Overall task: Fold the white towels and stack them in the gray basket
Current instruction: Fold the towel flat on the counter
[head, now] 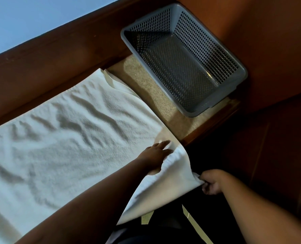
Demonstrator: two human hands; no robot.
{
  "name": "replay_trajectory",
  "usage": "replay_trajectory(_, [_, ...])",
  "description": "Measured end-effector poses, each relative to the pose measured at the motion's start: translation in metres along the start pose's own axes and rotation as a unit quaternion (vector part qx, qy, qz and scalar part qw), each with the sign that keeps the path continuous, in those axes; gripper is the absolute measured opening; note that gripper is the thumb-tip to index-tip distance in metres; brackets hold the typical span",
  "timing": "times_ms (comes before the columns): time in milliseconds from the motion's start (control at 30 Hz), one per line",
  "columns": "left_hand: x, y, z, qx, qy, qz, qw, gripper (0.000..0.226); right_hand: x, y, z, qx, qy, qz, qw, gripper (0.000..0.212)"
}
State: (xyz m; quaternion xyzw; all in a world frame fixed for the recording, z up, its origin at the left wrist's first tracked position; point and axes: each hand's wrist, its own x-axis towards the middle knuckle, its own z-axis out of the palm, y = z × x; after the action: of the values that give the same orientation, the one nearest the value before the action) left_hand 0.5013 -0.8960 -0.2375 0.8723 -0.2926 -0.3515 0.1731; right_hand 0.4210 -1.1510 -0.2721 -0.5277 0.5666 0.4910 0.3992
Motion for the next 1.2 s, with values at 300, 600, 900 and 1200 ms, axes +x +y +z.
replay_trajectory(300, [0.001, 0.0, 0.001, 0.003, 0.005, 0.007, 1.0, 0.057, -0.016, -0.029, 0.003, 0.1, -0.01, -0.035, 0.994, 0.022])
replay_trajectory(600, [0.006, -0.011, 0.013, 0.017, 0.031, 0.026, 0.999, 0.06, 0.006, -0.034, 0.004, 0.128, 0.121, -0.097, 0.98, 0.021])
replay_trajectory(900, [0.001, -0.039, -0.003, 0.129, 0.057, 0.039, 0.989, 0.068, -0.007, -0.043, 0.041, 0.122, 0.329, -0.286, 0.892, 0.021])
replay_trajectory(1200, [-0.021, -0.139, -0.053, 0.107, 0.174, -0.123, 0.971, 0.072, -0.056, -0.114, 0.142, -0.259, 0.287, -0.694, 0.607, 0.025])
